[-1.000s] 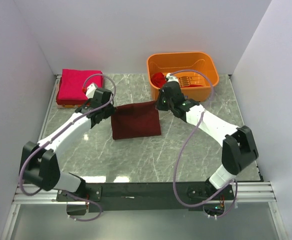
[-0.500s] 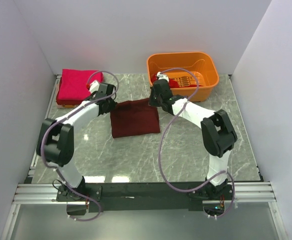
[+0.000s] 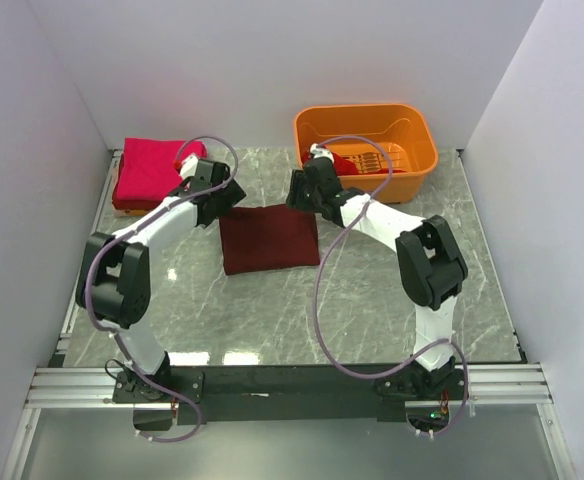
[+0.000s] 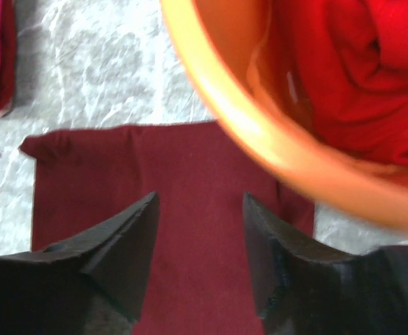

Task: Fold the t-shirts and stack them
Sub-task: Fold the tshirt, then neatly place the folded tshirt to the corner

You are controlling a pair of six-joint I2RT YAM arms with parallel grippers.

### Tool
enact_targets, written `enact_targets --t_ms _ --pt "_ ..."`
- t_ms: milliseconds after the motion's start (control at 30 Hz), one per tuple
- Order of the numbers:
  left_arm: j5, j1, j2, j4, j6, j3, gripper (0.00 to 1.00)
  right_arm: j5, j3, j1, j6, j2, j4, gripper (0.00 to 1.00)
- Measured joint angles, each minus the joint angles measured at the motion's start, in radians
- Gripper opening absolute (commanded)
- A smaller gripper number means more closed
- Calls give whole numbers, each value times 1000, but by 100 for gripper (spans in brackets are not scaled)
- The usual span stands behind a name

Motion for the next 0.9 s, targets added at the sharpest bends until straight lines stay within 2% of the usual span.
enact_targets --t_ms 100,233,500,733,900 --pt "10 0 -44 3 8 -16 99 -31 -45 0 8 -37 3 73" --pt "43 0 -101 14 19 -69 99 -65 -127 0 23 -107 9 80" --pt "170 0 -163 77 42 -214 99 -125 -197 0 24 -153 20 84" --pt "325 0 -98 180 43 -239 99 -161 -200 6 25 -106 21 86" --pt "383 -2 -56 224 42 -302 100 -193 -248 11 27 -85 41 87"
